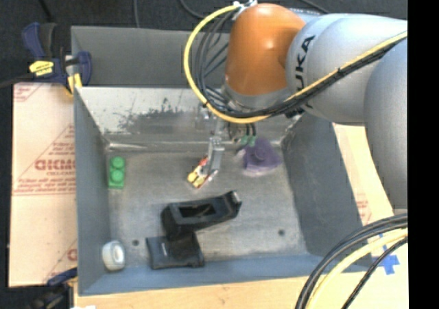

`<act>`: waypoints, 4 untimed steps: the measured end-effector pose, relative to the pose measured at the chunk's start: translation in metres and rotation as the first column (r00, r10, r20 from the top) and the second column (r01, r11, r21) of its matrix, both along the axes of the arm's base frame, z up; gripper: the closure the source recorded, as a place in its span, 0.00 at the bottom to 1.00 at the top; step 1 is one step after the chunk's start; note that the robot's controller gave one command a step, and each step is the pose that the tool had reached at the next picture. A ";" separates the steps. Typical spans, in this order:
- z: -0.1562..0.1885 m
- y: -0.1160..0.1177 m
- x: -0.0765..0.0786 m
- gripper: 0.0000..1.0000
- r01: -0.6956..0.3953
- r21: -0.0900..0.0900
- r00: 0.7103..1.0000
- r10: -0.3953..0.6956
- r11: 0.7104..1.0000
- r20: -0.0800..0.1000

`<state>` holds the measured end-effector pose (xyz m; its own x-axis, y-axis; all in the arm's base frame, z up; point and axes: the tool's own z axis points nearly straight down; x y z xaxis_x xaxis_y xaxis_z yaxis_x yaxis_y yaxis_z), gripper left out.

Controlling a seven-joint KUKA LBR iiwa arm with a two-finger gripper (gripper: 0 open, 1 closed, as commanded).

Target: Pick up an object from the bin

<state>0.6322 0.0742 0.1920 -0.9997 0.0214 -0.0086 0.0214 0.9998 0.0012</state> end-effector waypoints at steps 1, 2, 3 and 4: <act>-0.032 0.019 -0.009 0.00 -0.024 -0.001 1.000 0.024 1.000 -0.012; -0.062 0.007 -0.029 0.00 -0.041 -0.001 0.999 0.041 0.999 0.004; -0.082 0.006 -0.033 0.00 -0.050 -0.003 0.999 0.050 0.999 -0.009; -0.093 0.014 -0.019 0.00 -0.091 -0.004 0.996 0.091 0.996 -0.011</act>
Offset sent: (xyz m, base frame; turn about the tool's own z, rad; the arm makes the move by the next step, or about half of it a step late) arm -0.0531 -0.0054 -0.1094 -0.0481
